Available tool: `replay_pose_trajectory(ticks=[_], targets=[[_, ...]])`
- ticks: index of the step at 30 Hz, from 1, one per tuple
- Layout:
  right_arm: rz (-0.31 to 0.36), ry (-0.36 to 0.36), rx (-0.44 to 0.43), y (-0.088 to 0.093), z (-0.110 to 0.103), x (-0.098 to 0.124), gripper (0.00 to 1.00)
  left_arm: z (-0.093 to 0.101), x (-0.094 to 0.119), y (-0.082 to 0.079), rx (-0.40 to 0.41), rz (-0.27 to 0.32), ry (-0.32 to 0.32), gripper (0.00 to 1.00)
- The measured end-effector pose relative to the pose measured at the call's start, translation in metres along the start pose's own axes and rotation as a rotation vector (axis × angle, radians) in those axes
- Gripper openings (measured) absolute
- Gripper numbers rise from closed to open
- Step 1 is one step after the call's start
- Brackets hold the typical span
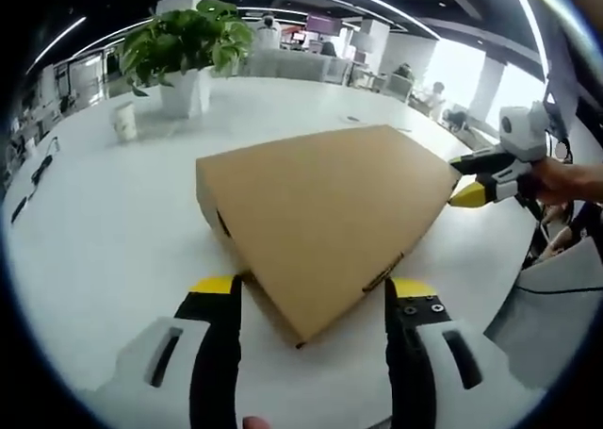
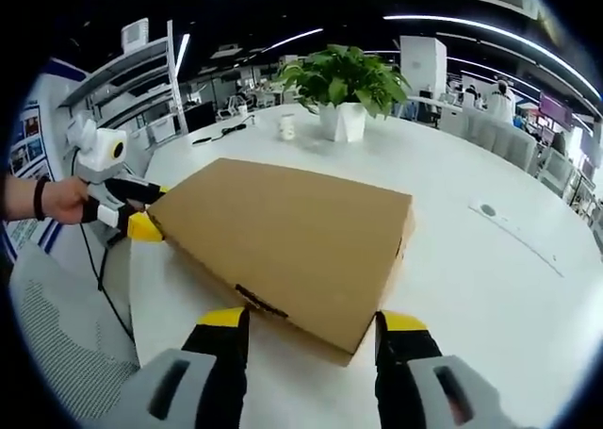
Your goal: Operate the shoe box by opening the lid, removing the specified soft item, and placing it in the target area until the item is outside and the box remains undamaged.
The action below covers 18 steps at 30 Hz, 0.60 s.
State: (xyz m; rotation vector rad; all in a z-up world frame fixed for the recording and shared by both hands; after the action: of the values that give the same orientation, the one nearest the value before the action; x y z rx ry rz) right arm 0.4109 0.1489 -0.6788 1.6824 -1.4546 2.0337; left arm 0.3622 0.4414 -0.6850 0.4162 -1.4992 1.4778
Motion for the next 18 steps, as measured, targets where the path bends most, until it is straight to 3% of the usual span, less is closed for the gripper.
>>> replay_pose_trajectory(ticks=[18], targets=[[0.014, 0.001, -0.017, -0.0018, -0.0008, 0.0038, 0.50, 0.0028, 0.0041, -0.0012, 0.012, 0.002, 0.003, 0.57]])
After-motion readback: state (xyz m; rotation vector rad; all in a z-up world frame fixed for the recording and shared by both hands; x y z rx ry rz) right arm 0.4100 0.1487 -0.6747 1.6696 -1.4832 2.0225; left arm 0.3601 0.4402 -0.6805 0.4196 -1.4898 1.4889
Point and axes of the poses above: the point that each gripper's makers call its tool centre point, and the gripper's own axes: x roughly backward along the fingers, z roughly to its right, y roughly out of its underside, the point moved 7 cm from there along x, roughly backward along the fingers, and after that the axes turned 14 degrees about -z, right-handed, at the moved point
